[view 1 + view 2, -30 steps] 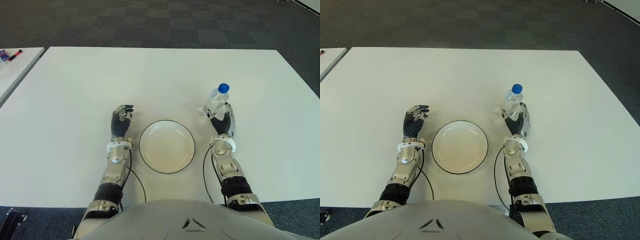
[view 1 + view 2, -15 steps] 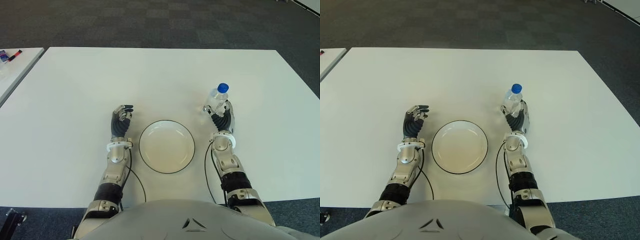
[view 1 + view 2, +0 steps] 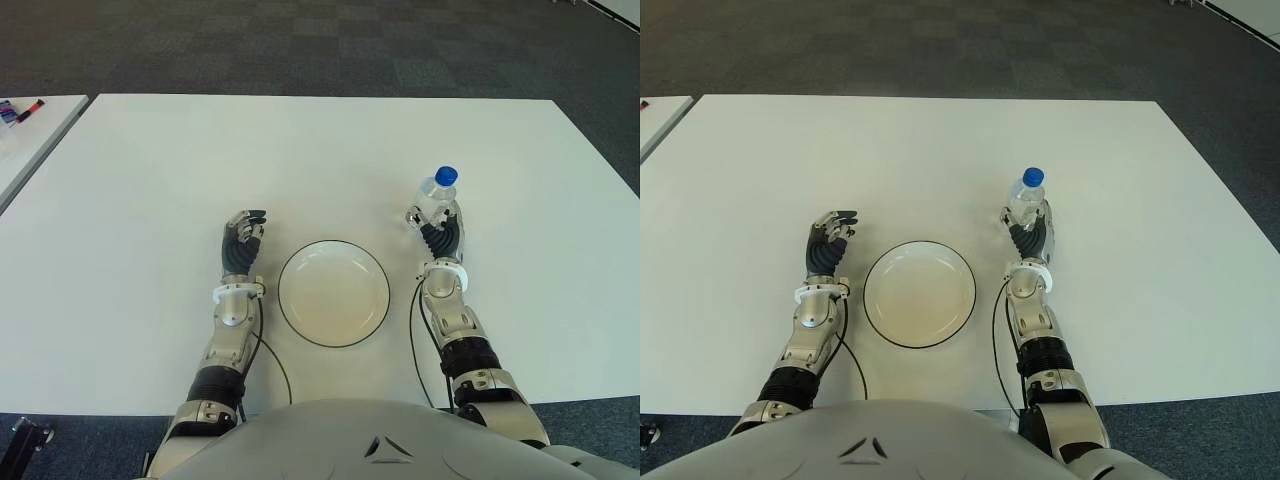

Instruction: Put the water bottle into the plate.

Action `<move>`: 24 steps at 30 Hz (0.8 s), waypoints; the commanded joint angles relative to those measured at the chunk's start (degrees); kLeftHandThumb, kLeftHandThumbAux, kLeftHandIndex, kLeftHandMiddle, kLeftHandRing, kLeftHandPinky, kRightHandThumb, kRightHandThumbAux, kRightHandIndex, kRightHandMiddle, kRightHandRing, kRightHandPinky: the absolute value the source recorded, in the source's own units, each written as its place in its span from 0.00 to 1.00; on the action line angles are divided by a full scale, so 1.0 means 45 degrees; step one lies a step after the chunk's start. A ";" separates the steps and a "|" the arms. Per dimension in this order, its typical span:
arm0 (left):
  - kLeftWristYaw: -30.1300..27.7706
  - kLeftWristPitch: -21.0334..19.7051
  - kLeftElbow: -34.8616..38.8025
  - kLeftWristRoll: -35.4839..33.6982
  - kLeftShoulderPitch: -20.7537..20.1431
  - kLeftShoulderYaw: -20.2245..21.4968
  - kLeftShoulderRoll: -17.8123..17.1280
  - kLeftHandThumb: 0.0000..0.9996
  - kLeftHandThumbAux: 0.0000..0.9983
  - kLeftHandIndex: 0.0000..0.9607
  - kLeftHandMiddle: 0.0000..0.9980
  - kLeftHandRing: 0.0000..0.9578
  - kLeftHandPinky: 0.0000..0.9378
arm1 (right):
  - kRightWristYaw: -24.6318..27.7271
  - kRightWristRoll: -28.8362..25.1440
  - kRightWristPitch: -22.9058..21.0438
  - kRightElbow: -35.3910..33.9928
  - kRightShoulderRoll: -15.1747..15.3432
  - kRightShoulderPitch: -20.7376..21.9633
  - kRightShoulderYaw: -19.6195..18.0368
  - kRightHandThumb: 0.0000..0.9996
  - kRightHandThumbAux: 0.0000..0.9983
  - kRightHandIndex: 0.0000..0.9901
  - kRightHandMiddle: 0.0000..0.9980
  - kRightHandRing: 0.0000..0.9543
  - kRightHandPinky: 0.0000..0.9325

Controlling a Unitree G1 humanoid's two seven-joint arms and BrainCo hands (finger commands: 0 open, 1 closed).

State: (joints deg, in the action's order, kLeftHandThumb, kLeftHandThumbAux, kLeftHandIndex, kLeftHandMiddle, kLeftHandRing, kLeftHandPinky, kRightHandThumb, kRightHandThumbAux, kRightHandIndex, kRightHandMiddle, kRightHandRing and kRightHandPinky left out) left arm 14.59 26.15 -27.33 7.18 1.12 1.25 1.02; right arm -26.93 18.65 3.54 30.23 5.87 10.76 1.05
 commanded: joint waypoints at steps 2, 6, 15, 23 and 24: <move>-0.0110 0.0042 -0.0228 0.0059 -0.0053 -0.0028 -0.0065 0.72 0.71 0.43 0.34 0.36 0.41 | 0.0653 -0.0485 0.0208 0.1207 -0.0231 0.0513 0.0079 0.45 0.48 0.00 0.04 0.12 0.23; -0.0050 0.0096 -0.0246 0.0137 -0.0078 -0.0057 -0.0071 0.72 0.71 0.43 0.34 0.37 0.42 | 0.0500 -0.0627 0.0644 0.1857 -0.0178 0.0892 -0.0020 0.45 0.47 0.00 0.03 0.10 0.19; -0.0041 -0.0108 -0.0149 0.0222 -0.0067 -0.0091 -0.0072 0.72 0.71 0.43 0.34 0.37 0.41 | 0.0303 -0.0738 0.1212 0.2929 -0.0117 0.1619 -0.0176 0.46 0.46 0.00 0.02 0.06 0.13; 0.0003 -0.0210 -0.0059 0.0352 -0.0046 -0.0120 -0.0067 0.72 0.71 0.43 0.35 0.38 0.42 | 0.0415 -0.0963 0.1592 0.3369 -0.0136 0.2017 -0.0254 0.46 0.45 0.00 0.00 0.03 0.11; 0.0016 -0.0214 -0.0039 0.0376 -0.0039 -0.0130 -0.0066 0.72 0.71 0.43 0.35 0.38 0.42 | 0.0424 -0.0986 0.1625 0.3424 -0.0142 0.2087 -0.0254 0.46 0.45 0.00 0.00 0.03 0.11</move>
State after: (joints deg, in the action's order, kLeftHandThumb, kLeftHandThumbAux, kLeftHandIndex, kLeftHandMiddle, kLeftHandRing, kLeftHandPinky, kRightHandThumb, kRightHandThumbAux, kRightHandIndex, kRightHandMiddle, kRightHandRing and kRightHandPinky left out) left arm 14.59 26.02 -27.54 8.01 1.08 1.12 0.87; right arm -26.63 15.28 10.79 43.82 6.20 19.05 -0.34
